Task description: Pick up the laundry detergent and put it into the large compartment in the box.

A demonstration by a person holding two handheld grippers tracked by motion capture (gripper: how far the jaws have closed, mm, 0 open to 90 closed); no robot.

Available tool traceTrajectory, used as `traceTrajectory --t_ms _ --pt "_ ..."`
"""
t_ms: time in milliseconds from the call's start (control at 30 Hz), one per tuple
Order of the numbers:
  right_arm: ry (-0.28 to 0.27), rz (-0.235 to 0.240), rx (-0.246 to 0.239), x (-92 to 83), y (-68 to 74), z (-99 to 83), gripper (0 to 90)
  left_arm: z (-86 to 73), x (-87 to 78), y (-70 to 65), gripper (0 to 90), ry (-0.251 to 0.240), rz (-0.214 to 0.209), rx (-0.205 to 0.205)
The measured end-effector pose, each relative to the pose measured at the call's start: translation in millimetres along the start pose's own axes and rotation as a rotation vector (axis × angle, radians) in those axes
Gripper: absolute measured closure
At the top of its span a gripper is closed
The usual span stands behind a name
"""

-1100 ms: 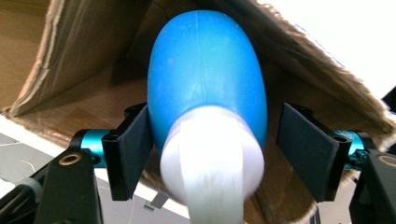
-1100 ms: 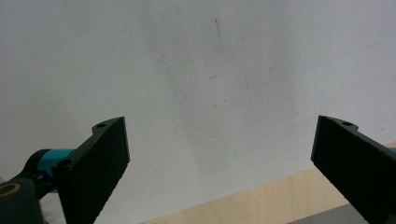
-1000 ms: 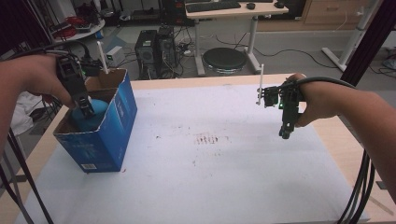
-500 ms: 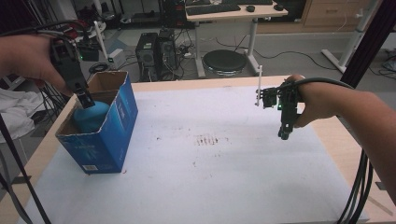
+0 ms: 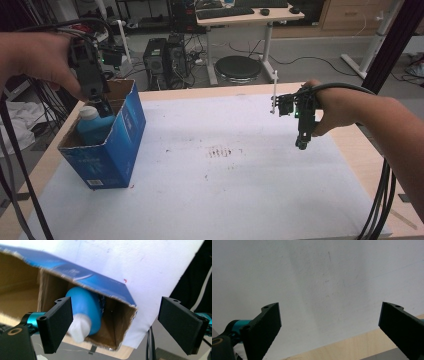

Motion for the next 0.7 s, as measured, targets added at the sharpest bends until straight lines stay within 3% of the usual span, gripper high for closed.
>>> traceTrajectory --t_ms 267,700 --pt "0.001 0.002 0.004 -0.8 1.5 -0.8 3.4 24.8 12.0 -8.4 1.8 -0.011 0.040 0.071" --pt "0.002 -0.001 -0.002 -2.2 4.5 -0.6 3.4 48.3 42.1 -19.8 1.6 0.004 -0.007 0.158"
Point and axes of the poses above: each handheld gripper's, and its own axes: x roughly forward along the jaws, z roughly out of its top, y roughly to its left, the point moved 8 cm from there along x, roughly forward along the jaws, and after that the axes turned 1 degree about x, right-handed, at the moved point
